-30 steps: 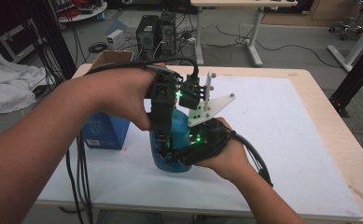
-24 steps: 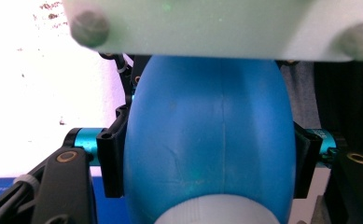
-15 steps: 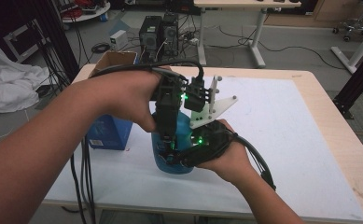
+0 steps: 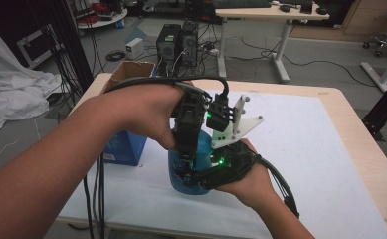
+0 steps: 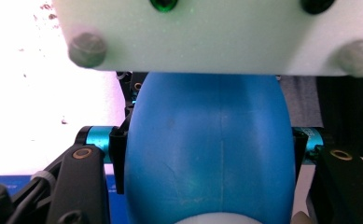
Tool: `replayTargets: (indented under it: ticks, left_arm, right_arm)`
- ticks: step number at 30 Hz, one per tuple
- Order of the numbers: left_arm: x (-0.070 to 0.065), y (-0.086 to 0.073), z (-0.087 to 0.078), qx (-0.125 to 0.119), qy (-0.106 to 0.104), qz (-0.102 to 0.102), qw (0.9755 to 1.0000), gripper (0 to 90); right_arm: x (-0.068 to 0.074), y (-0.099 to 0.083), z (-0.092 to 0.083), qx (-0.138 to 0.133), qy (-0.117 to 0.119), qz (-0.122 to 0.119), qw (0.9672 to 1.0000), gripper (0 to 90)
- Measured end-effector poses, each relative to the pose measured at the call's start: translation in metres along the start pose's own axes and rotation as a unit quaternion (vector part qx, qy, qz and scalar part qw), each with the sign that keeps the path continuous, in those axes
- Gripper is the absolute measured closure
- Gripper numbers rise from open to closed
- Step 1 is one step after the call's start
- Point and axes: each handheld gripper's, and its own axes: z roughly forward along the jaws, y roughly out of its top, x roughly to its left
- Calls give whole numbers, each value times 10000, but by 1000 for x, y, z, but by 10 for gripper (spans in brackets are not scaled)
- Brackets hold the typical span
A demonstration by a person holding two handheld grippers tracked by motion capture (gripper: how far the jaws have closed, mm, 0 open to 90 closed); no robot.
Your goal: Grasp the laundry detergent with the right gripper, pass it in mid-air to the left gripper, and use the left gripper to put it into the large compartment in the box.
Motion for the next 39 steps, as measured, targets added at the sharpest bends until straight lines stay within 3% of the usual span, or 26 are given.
replayTargets:
  ticks: [4,7,11,16,18,24,26,27,28,33,37,39]
  left_arm:
    - [0,1,-2,2,-32,-12,10000,405]
    - [3,1,0,32,-53,-38,10000,404]
    - [5,-1,-2,-19,-57,-96,9999,403]
    - [6,-6,-8,-19,-79,-168,9998,403]
    - [6,-8,-10,-3,-82,-209,9997,403]
    - [8,-15,-19,-10,-64,-313,9995,402]
    - [9,-18,-22,-34,-70,-387,9992,402]
    - [10,-19,-24,-27,-81,-413,9991,402]
    - [11,-21,-26,-36,-90,-447,9990,402]
    - [15,-28,-36,-52,-91,-621,9980,402]
    - [21,-35,-47,-103,-169,-919,9956,400]
    - [26,-40,-55,-150,-238,-1147,9930,400]
  right_arm:
    - [2,0,-2,-71,2,-29,10000,435]
    - [5,1,-2,11,-149,-115,9998,314]
    - [4,-3,-8,128,-208,9,9997,236]
    - [4,-13,-25,125,-295,66,9995,212]
    - [4,-15,-32,161,-372,87,9991,122]
    - [3,-18,-55,298,-498,107,9983,122]
    - [2,-17,-61,401,-507,120,9978,95]
    - [2,-16,-63,460,-558,97,9973,23]
    - [2,-15,-65,568,-694,116,9959,7]
    - [1,-10,-79,822,-746,26,9938,6]
    - [-2,-7,-87,1233,-682,8,9900,5]
    - [-3,-5,-91,1439,-661,-35,9874,5]
